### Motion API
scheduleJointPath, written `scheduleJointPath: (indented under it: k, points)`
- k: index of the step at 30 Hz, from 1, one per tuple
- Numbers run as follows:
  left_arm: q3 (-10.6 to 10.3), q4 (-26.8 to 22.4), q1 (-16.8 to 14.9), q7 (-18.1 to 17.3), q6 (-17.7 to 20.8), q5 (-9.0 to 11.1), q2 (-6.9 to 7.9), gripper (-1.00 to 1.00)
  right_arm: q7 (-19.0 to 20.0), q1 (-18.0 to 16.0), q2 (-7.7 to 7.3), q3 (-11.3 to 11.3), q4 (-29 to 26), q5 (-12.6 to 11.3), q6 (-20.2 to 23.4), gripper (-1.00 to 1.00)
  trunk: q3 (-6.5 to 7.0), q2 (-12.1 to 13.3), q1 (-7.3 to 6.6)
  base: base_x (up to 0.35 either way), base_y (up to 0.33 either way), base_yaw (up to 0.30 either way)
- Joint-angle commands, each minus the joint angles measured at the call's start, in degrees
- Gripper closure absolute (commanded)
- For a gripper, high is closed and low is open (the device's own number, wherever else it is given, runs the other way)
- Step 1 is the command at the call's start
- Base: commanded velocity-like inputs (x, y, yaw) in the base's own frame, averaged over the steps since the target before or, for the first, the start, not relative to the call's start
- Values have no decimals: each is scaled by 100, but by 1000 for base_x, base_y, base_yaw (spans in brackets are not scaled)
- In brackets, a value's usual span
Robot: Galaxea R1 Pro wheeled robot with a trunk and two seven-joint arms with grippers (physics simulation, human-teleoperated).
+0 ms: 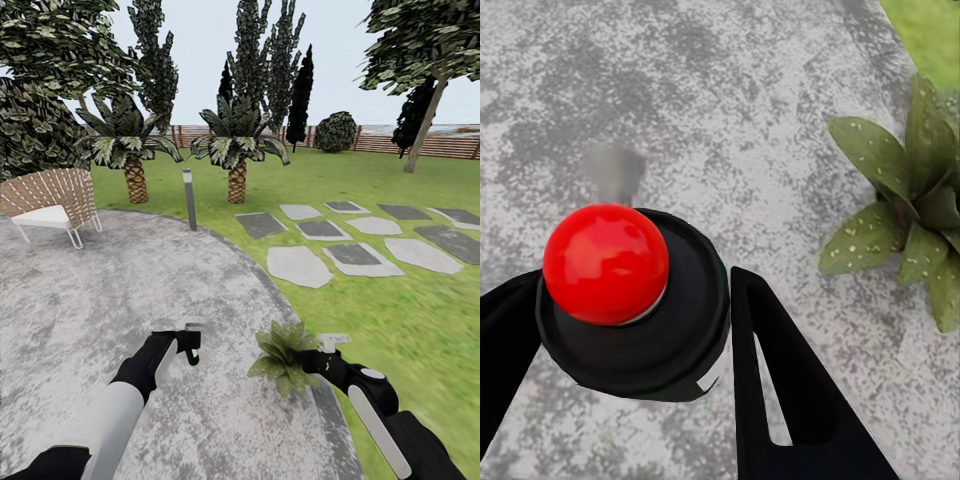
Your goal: Pick up the pesticide atomizer in the garden and spray insectifuge to fully cover both potted plants in the garden.
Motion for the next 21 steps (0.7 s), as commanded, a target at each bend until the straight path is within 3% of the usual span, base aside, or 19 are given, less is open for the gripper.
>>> scheduleJointPath:
  k: [1,7,21]
  points:
    - [-15,-8,0,-5,28,17,0,100,-49,-5,1,13,-5,-53,19,-100,-7,-2,1,190,236,101]
    - [-23,-8,1,-5,28,24,-2,100,-58,-5,15,22,-1,-49,11,-100,-28,-2,1,172,188,196]
    - [-28,1,1,-5,28,33,-2,100,-65,-3,19,33,-1,-44,10,-100,-82,-2,1,7,8,221]
